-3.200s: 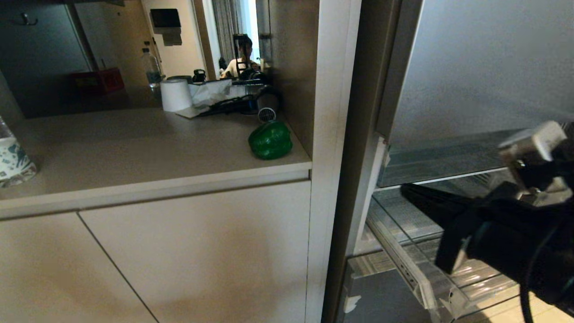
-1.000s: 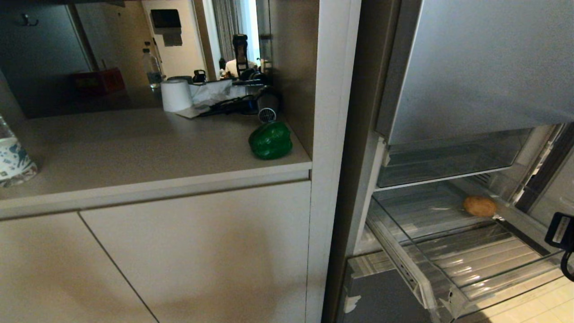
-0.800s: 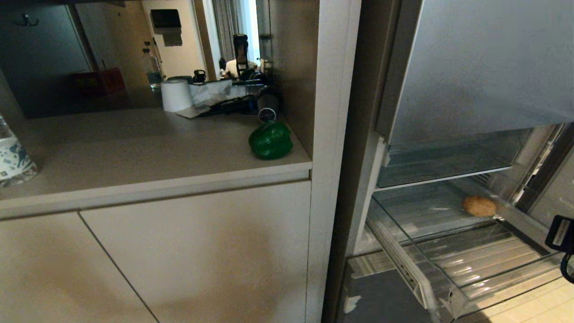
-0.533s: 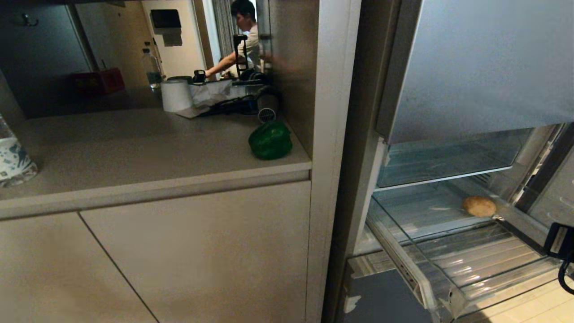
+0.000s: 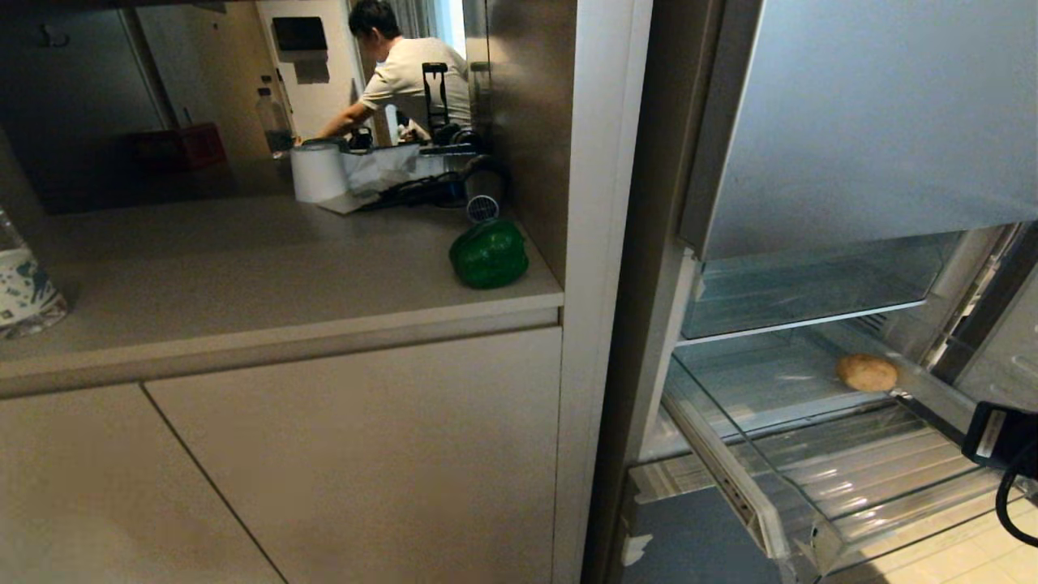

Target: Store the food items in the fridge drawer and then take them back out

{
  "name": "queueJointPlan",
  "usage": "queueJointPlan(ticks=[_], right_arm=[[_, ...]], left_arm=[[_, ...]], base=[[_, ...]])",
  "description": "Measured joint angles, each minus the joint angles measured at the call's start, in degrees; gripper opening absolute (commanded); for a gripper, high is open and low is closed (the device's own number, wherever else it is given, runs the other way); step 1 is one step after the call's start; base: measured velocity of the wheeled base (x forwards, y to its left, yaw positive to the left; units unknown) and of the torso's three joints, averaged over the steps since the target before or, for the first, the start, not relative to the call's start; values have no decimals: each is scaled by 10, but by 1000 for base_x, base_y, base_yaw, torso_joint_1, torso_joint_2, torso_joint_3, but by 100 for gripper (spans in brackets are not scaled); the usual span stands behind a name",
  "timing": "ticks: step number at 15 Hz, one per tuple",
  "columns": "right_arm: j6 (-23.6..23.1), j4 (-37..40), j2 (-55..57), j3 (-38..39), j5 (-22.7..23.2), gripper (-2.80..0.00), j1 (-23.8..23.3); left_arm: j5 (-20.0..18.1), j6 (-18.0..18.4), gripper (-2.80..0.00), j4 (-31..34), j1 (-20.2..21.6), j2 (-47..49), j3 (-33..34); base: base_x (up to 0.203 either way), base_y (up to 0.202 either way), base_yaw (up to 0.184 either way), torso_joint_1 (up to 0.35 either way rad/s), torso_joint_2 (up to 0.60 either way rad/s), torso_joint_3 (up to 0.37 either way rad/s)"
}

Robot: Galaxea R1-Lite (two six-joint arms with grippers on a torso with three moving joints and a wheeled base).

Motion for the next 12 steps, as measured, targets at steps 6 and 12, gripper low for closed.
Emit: queueJointPlan(ticks=[6, 12], right_arm=[[-2, 1, 8, -36, -1, -280, 0], [7, 0, 27, -32, 0, -280, -5]], left_arm=[[0, 0, -280, 0, 0, 0, 0], [0, 0, -280, 0, 0, 0, 0]], base=[[0, 0, 0, 0, 0, 0], [0, 0, 0, 0, 0, 0]])
